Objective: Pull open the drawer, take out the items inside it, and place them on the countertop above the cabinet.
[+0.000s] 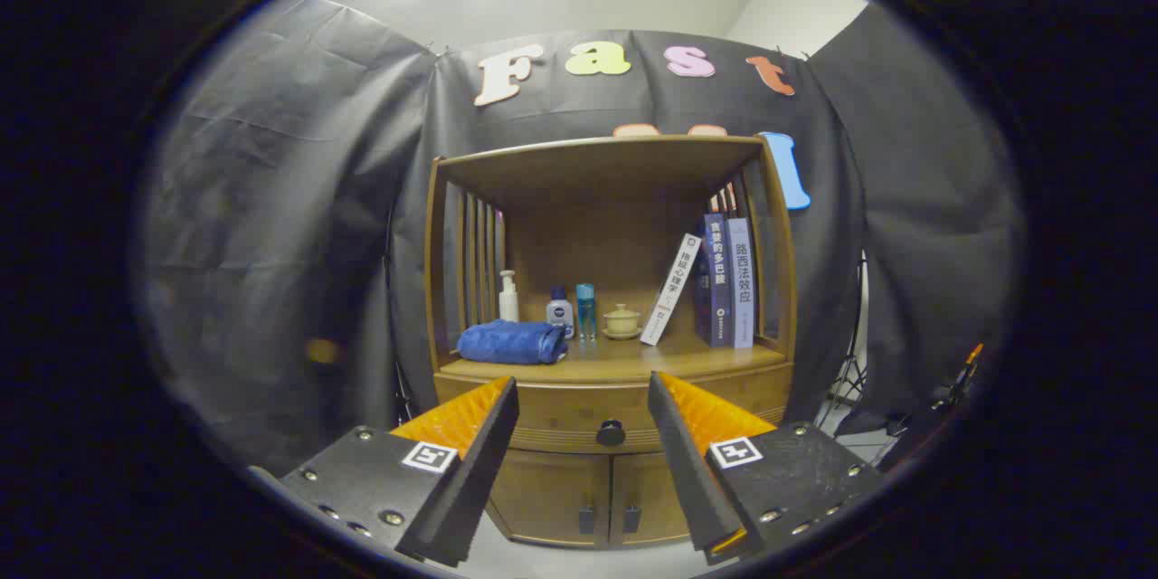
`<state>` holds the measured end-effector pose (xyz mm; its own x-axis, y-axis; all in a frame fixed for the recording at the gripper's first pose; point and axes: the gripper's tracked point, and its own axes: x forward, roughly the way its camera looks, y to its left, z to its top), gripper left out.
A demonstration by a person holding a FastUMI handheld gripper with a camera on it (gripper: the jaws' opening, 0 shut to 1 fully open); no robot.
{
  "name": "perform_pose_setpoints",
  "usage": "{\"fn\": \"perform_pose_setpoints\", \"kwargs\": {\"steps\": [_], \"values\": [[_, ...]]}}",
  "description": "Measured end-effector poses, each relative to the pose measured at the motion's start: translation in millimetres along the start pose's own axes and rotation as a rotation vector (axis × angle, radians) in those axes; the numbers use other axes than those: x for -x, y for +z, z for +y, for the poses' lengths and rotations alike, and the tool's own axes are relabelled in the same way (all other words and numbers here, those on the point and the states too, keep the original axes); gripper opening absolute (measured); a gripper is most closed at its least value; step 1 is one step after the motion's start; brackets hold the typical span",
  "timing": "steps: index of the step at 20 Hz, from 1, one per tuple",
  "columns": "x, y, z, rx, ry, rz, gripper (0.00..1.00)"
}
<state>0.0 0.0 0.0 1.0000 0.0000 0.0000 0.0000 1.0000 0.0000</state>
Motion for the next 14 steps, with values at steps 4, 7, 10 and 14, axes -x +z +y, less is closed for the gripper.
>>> {"fn": "perform_pose_setpoints", "kwargs": {"steps": [4, 7, 10, 14], "values": [[-4.2, -5.1, 3.4, -0.004, 0.008, 0.016, 0.86], [-5.1, -5.8, 4.7, -0.008, 0.01, 0.017, 0.86], [-7.7, -8.9, 4.1, -0.009, 0.006, 0.023, 0.86], [-8.1, -10.6, -0.4, -0.015, -0.009, 0.019, 0.86]]}}
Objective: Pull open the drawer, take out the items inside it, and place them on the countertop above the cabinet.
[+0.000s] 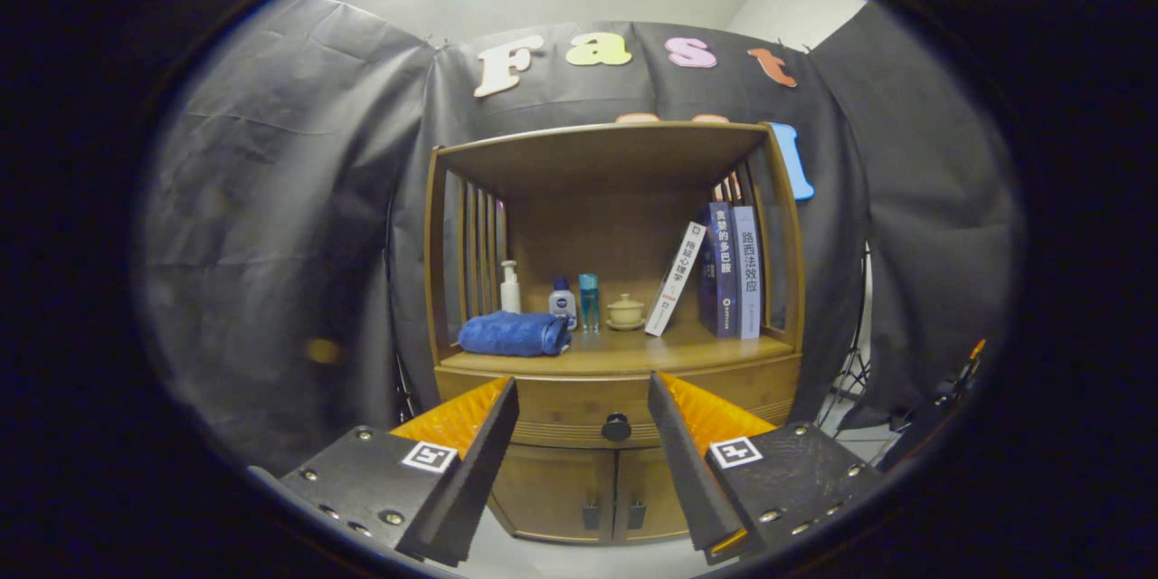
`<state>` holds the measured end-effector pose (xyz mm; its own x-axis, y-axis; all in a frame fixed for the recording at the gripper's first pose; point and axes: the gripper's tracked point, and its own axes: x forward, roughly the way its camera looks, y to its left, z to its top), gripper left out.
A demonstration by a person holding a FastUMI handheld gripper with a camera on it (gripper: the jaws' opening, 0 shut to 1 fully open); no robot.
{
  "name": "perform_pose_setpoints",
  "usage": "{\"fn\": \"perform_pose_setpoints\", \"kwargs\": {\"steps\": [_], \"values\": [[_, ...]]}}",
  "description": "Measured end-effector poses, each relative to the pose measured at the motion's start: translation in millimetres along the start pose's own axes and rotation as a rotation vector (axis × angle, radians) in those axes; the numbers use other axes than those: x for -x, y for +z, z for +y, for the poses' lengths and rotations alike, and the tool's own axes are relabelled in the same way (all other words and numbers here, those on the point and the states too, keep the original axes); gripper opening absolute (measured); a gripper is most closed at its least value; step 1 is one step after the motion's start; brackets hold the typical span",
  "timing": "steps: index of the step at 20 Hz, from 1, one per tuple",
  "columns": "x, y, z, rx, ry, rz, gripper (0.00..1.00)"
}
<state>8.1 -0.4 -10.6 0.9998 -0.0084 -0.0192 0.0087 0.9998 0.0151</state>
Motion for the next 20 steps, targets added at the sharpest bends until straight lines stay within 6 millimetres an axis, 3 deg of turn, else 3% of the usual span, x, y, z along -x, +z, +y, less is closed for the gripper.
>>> {"fn": "perform_pose_setpoints", "kwargs": {"steps": [4, 6, 9, 16, 20], "values": [[-11, -7, -10, -0.01, -0.028, 0.003, 0.8], [-26, -19, -22, -0.019, -0.07, 0.031, 0.76], [-58, -43, -17, -0.032, -0.021, 0.088, 0.72], [-144, -131, -23, -0.092, -0.003, 0.273, 0.72], [-177, -168, -37, -0.096, -0.069, 0.35, 0.67]]}}
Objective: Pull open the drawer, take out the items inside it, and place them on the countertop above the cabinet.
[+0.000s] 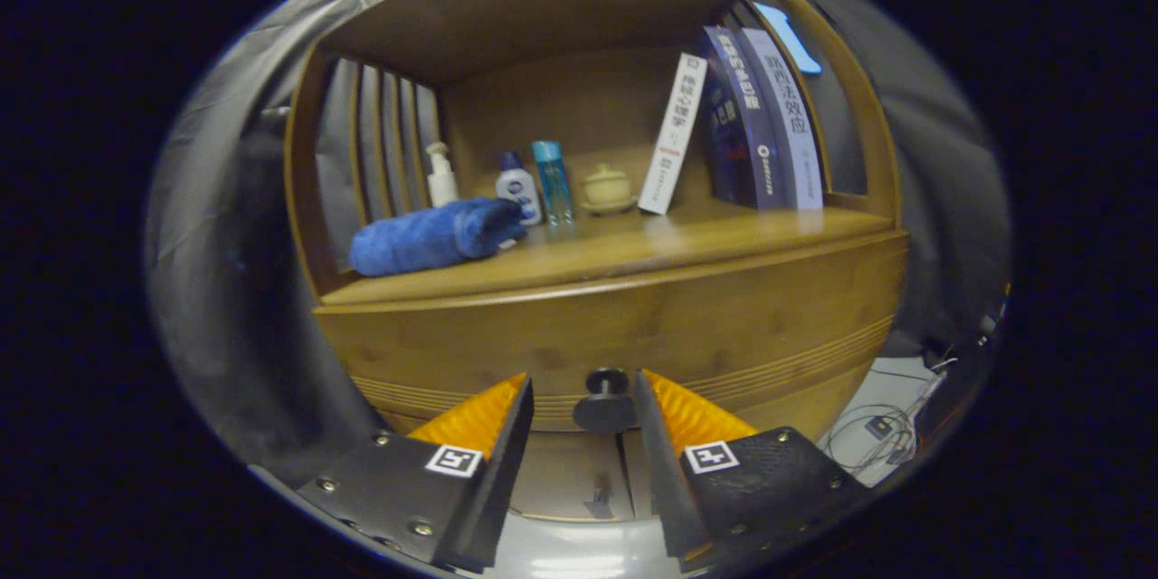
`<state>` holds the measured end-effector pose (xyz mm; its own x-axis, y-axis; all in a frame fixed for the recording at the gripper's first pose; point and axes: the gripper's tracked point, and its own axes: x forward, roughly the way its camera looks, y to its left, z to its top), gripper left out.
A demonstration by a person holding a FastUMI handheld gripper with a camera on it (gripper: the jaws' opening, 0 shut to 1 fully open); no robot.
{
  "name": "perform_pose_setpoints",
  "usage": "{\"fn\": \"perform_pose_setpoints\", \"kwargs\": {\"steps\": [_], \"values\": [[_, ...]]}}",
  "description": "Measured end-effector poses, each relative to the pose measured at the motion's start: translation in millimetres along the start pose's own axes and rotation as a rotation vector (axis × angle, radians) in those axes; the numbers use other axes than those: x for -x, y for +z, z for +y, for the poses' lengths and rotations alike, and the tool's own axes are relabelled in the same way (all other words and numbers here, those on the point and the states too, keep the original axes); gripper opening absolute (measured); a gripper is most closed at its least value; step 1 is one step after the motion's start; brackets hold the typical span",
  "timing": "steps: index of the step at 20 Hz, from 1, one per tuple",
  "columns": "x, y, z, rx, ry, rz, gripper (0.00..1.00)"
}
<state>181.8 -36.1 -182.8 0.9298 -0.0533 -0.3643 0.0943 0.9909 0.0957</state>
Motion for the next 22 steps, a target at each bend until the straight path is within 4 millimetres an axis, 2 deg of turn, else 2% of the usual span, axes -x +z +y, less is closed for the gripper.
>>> {"fn": "perform_pose_setpoints", "kwargs": {"steps": [2, 5, 8, 12, 14, 17, 22], "values": [[-15, -7, -1, -0.012, -0.002, 0.029, 0.62], [-23, -9, -6, -0.036, -0.019, 0.044, 0.57], [-17, -7, -4, -0.029, 0.002, 0.04, 0.51], [-21, -10, -3, -0.006, 0.004, 0.041, 0.35], [-22, -11, -3, -0.007, -0.007, 0.052, 0.35], [-12, -14, -2, -0.007, -0.019, 0.063, 0.35], [22, -22, -3, -0.021, -0.045, 0.059, 0.35]]}}
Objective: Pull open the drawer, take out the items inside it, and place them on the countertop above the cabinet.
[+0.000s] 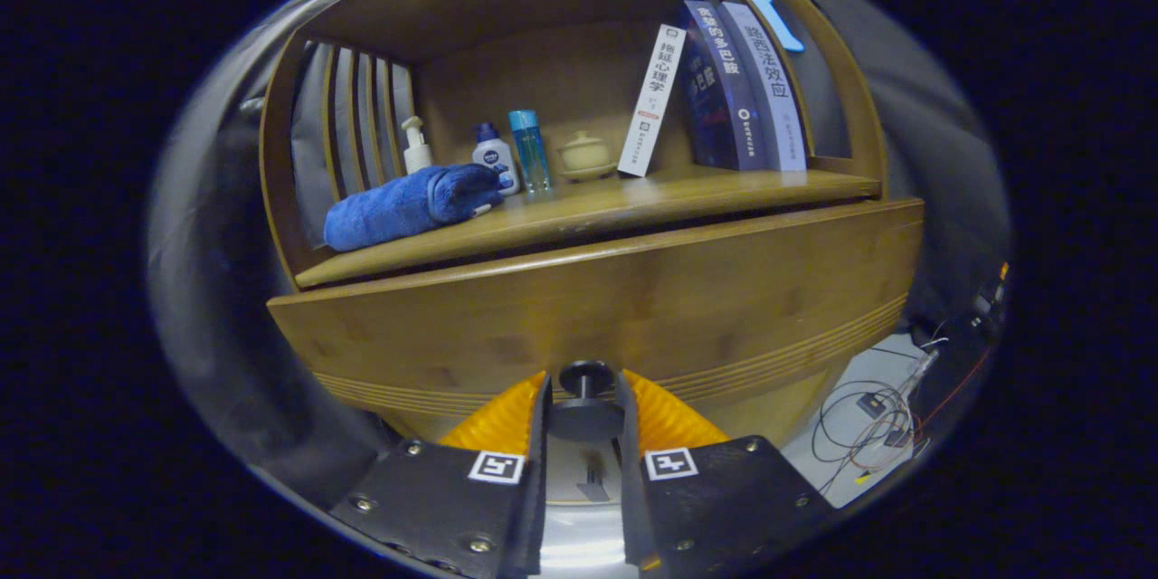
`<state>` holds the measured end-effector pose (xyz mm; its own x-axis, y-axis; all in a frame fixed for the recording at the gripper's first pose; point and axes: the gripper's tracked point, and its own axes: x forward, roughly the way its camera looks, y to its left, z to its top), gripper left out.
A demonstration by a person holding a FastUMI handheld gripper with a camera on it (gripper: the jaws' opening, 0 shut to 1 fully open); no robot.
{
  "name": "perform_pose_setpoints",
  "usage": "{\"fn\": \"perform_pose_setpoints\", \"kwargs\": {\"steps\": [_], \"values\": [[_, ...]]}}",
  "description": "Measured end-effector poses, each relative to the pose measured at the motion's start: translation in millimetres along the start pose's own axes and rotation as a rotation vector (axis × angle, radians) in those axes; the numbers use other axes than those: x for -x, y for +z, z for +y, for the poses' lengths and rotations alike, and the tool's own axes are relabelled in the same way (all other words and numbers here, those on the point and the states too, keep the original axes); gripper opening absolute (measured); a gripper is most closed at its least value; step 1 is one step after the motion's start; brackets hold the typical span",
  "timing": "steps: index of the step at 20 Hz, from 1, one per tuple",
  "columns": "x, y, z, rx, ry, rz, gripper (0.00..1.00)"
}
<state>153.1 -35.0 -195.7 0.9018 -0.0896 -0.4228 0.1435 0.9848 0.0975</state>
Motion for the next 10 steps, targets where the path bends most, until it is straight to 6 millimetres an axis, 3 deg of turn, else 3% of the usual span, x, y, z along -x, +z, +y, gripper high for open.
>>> {"fn": "perform_pose_setpoints", "kwargs": {"steps": [10], "values": [[76, -28, -4, 0.041, -0.03, 0.053, 0.34]]}}
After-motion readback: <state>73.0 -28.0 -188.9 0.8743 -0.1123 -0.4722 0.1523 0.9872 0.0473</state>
